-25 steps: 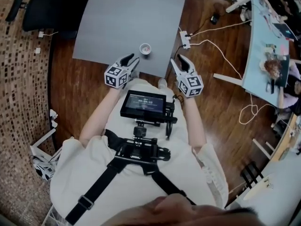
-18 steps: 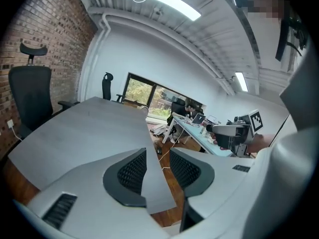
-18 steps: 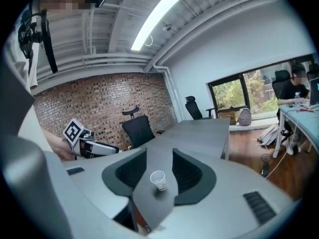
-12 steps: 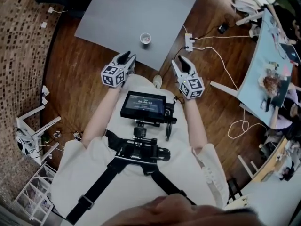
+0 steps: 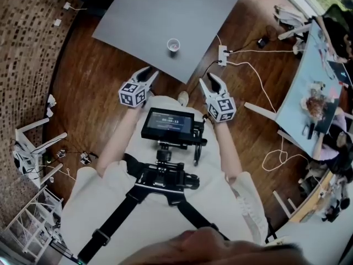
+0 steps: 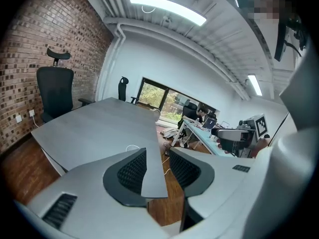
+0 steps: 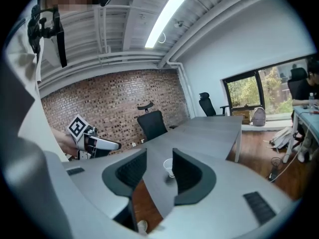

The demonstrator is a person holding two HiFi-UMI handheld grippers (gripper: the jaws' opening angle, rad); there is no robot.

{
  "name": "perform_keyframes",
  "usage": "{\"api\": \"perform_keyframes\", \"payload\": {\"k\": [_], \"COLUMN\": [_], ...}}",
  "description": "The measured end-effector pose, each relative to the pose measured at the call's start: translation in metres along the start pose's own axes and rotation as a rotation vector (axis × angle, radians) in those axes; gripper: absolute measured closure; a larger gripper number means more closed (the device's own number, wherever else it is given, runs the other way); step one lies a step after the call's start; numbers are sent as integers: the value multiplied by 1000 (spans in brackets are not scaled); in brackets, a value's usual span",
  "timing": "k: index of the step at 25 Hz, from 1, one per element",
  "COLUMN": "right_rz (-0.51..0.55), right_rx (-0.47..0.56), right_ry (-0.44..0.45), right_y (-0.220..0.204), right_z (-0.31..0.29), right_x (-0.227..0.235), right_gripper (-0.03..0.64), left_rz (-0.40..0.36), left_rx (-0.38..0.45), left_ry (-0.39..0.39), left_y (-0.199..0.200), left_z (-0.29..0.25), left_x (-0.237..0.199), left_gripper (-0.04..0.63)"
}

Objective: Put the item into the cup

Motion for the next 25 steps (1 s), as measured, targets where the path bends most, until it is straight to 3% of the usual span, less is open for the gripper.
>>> {"api": "perform_keyframes", "payload": {"k": [25], "right_rz": [24], "right_rx": [22], "right_ry": [-31], "right_y": [6], "right_z": [-1], "right_x": [-9], "right_gripper": [446], "left_rz": [-6], "left_rx": [-82], "left_ry": [-21], "left_y": [-17], "left_z": [-7], "left_x": [-1], "left_gripper": [449]}}
Point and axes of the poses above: the fingertips, and each gripper's own axes: z backward along the fingers, x to its right, y out of its top, the point moved 6 cm from there along z, backward along the fingers, and after that the axes turned 15 degrees about z, right-handed, at the moved point
